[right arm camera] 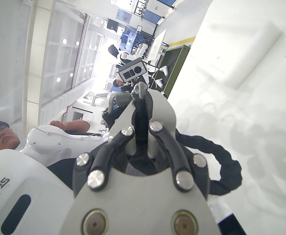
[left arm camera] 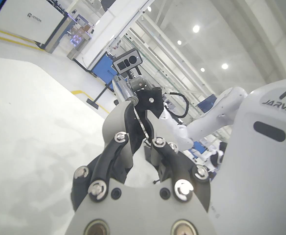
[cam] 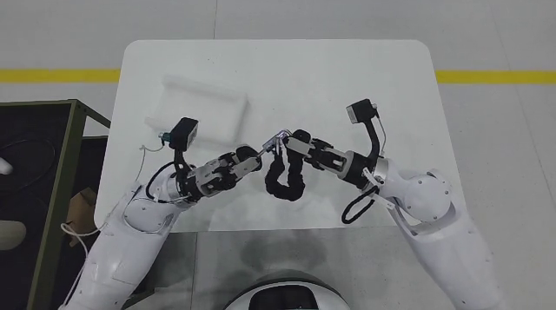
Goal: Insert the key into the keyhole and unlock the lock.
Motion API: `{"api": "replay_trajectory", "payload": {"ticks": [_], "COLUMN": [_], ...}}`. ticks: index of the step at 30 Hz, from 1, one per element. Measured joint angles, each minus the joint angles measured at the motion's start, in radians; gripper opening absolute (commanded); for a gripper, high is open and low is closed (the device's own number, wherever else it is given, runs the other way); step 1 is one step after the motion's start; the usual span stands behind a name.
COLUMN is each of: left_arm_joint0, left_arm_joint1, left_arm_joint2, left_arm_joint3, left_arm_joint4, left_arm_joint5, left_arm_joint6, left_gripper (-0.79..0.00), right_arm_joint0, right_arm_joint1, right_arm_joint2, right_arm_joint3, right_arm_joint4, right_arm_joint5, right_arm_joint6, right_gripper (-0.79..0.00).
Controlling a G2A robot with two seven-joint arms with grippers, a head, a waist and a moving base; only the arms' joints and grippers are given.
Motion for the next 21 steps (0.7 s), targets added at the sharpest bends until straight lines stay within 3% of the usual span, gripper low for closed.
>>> {"api": "replay_trajectory", "payload": {"ticks": [13, 21], "left_arm_joint0": [0.041, 0.048], "left_arm_joint1": [-0.061, -0.073], "left_arm_joint2": [-0.033, -0.011], "left_arm_joint3": [-0.048, -0.01], "left_arm_joint4": [0.773, 0.95], "left_arm_joint5": [0.006, 0.025], "left_arm_joint6": [0.534, 0.721], "left_gripper": [-0.785, -0.785], "right_arm_joint0": [-0.006, -0.011], "right_arm_joint1": [0.003, 0.004], "right_arm_joint2": [0.009, 0.008], "right_arm_joint3": [-0.005, -0.009], "right_arm_joint4": [0.0, 0.001], "right_arm_joint5": [0.004, 0.01], "right_arm_joint6": [0.005, -0.001], "right_gripper": [-0.785, -0.785]}}
